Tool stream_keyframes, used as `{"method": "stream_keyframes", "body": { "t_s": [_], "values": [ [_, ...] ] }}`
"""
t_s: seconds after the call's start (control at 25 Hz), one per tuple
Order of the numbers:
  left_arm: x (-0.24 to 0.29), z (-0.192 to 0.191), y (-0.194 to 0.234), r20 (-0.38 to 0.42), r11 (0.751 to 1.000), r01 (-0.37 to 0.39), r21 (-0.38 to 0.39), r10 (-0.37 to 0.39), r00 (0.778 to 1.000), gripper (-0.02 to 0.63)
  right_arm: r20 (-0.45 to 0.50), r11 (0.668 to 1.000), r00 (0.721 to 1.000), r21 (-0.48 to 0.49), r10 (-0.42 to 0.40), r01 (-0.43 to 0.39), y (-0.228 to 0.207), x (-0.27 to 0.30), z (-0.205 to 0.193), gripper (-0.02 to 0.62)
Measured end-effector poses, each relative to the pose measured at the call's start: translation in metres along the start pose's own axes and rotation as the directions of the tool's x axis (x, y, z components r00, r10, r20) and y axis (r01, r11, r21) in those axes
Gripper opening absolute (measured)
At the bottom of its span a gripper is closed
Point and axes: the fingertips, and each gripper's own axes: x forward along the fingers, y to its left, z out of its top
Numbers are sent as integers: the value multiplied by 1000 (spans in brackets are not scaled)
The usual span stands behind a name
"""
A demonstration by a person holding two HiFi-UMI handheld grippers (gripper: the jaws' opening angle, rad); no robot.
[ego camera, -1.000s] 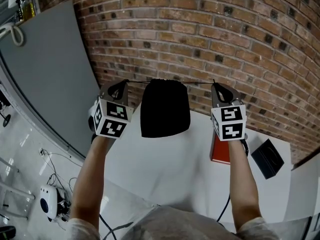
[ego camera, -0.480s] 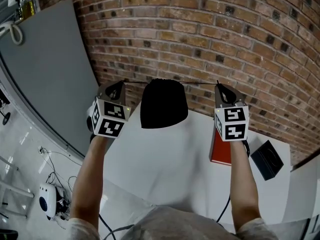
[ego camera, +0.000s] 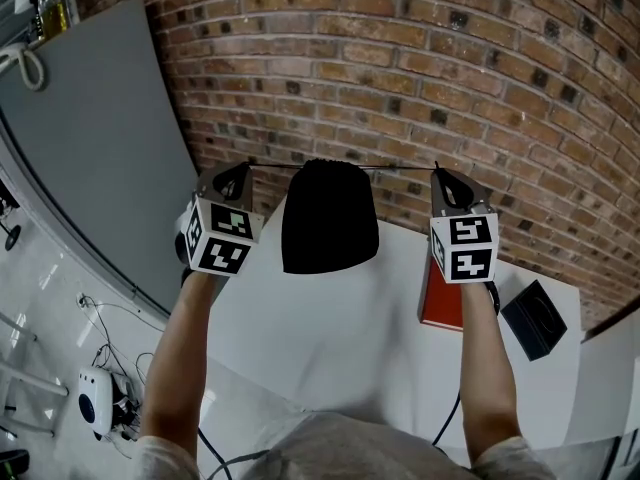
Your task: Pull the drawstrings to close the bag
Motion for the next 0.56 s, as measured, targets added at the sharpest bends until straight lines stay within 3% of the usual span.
{"method": "stream_keyframes", "body": {
  "t_s": [0.56],
  "values": [
    [-1,-1,1,-3,1000,1,4,-1,1000,8,0,1000,1000,-1,2,-2,1,0,2,20]
  ]
}}
